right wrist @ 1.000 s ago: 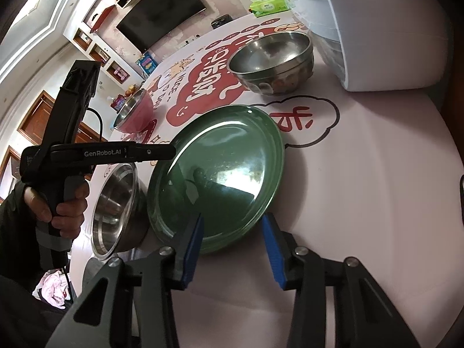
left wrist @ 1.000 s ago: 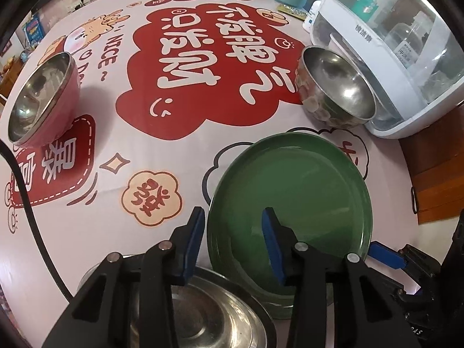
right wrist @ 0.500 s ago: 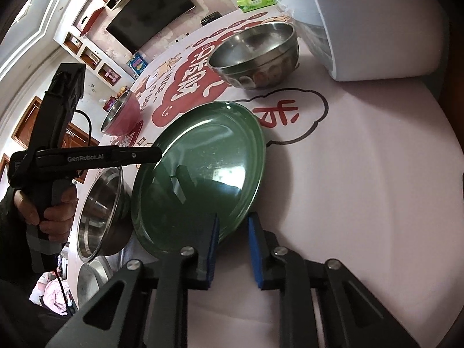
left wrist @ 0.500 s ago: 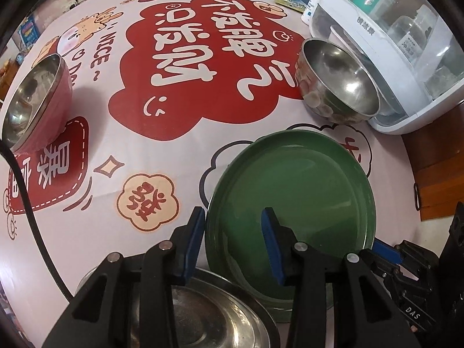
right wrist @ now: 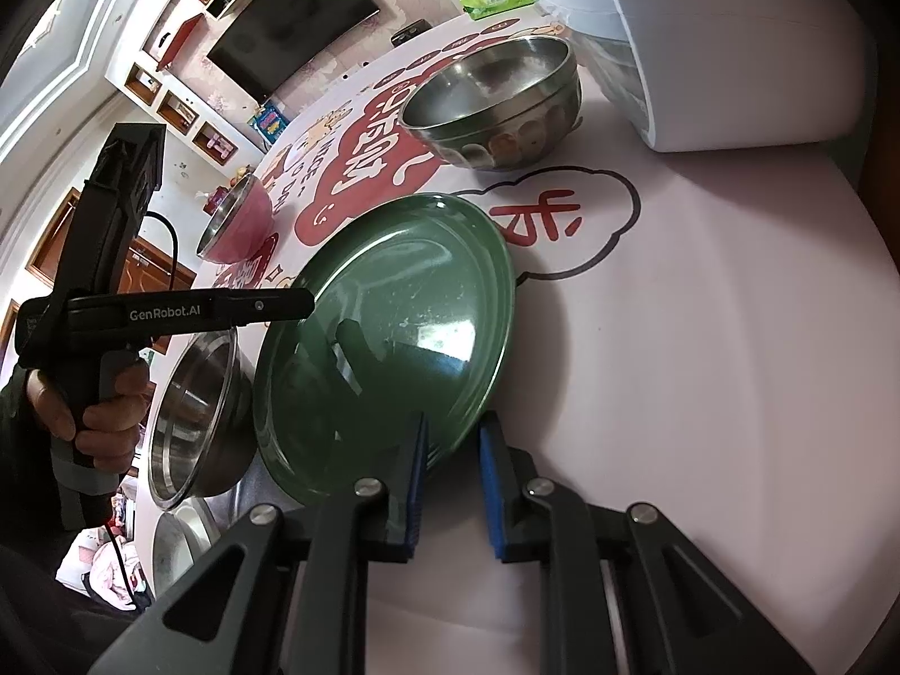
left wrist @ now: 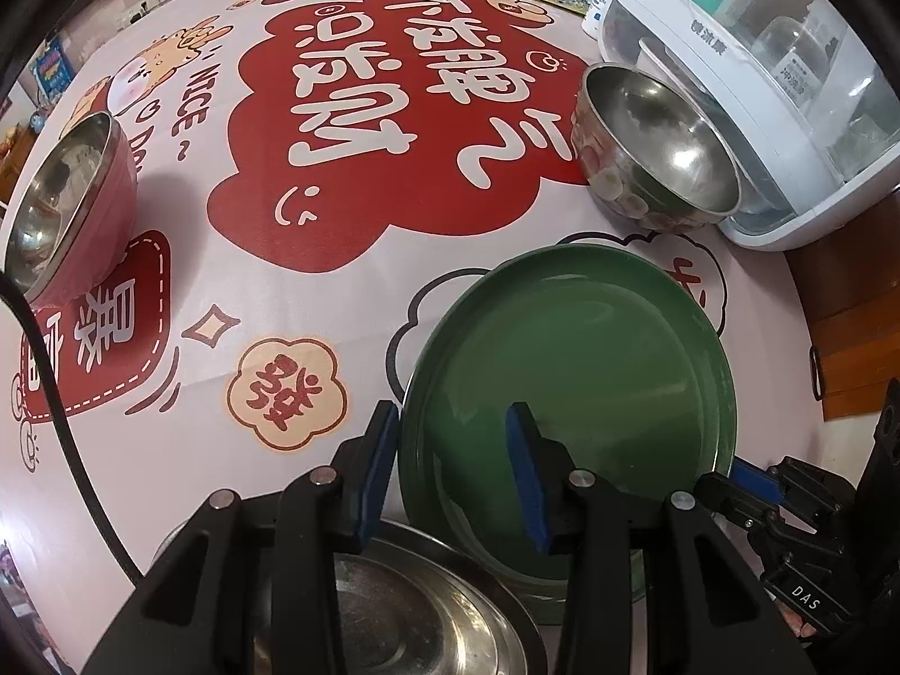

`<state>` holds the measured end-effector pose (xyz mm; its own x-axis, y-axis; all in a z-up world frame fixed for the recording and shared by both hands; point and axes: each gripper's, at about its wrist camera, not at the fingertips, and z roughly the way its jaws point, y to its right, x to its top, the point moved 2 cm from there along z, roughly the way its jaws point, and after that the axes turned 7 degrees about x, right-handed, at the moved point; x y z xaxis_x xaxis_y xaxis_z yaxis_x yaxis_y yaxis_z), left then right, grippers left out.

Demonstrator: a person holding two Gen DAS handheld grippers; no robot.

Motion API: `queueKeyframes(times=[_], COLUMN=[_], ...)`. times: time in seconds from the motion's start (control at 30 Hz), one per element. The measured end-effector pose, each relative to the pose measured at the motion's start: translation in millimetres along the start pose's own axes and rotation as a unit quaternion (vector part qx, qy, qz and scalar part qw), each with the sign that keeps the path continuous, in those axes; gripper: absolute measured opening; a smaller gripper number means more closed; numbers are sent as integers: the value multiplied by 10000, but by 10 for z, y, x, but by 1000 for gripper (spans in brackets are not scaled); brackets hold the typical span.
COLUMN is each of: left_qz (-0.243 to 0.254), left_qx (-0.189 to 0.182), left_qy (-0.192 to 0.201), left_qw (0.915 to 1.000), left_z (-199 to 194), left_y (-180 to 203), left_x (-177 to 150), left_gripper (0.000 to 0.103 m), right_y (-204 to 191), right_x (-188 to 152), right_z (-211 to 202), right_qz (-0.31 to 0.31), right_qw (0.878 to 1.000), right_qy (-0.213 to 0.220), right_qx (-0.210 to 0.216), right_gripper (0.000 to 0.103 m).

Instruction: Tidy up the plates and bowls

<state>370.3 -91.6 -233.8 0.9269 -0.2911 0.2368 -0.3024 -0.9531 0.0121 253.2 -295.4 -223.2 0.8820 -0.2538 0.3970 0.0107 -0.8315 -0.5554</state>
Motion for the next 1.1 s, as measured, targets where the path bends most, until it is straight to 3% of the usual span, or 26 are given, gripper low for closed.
queueKeyframes(times=[0.43, 0.87, 1.1], left_qz=[-47, -27, -189], left_qx=[-187, -460, -575], left_qy=[25, 322, 462], left_qw=[9998, 9984, 9971], left_z=[-77, -465, -675], left_y=[71, 272, 309], left_x=[-29, -155, -288], left_gripper=[38, 38, 27], right_y=[6, 28, 7], right_x=[-4, -52, -128], right_z=[-101, -450, -693], right_qz=[136, 199, 159], right_qw=[9999, 9992, 9985], right_qy=[7, 291, 496], right_qx=[-72, -162, -188], right_gripper=[16, 16, 16])
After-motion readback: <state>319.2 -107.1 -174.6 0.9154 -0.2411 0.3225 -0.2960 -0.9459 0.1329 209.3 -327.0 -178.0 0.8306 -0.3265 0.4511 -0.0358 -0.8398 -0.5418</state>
